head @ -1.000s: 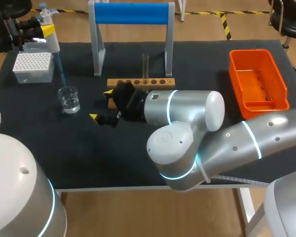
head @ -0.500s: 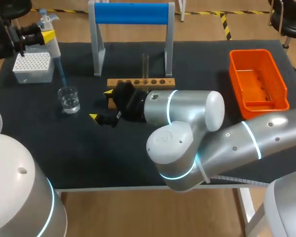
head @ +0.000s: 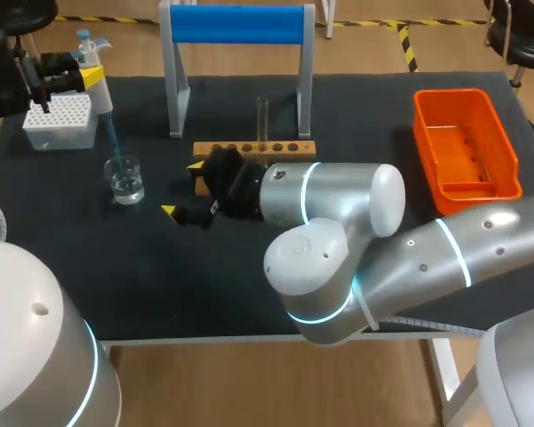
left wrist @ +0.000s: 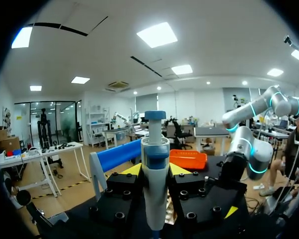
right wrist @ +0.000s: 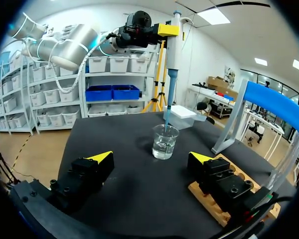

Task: Invert the test tube, pick up the pipette, mount the tip to pipette, aspirate from beaker and dispense into the tube, eject the tip, return the pipette, and cap with the stopper.

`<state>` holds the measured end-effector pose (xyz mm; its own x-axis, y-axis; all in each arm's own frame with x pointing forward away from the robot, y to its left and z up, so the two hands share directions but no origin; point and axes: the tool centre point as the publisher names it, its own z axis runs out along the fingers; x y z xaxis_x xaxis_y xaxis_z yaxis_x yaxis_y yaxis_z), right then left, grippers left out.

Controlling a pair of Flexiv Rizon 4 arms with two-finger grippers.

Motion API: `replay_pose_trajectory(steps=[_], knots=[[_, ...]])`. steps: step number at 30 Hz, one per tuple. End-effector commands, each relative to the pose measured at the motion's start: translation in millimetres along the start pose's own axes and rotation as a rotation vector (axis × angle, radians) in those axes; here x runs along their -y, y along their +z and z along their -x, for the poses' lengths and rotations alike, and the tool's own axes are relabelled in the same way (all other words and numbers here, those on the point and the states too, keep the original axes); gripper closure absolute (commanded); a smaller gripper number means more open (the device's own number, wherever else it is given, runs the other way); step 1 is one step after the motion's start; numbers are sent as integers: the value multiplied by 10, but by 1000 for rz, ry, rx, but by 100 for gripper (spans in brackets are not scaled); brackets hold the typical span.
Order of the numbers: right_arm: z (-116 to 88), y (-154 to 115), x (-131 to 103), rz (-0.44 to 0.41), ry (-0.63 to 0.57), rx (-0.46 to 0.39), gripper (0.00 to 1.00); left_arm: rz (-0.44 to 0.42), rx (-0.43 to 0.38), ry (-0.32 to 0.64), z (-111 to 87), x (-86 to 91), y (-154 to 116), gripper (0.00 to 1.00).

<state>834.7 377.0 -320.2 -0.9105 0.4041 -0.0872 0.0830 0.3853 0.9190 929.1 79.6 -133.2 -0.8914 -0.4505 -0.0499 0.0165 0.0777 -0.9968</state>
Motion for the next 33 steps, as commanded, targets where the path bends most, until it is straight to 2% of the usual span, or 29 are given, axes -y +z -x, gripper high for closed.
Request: replay_pose_trajectory(steps=[1, 22, 33], knots=[[-7, -4, -8, -5, 0, 2, 0, 4, -8, 0, 33, -57, 8, 100], [-7, -4, -8, -5, 0, 2, 0, 25, -4, -21, 70, -351, 48, 100], [-7, -4, -8, -5, 0, 2, 0, 33, -1, -15, 75, -385, 85, 100]])
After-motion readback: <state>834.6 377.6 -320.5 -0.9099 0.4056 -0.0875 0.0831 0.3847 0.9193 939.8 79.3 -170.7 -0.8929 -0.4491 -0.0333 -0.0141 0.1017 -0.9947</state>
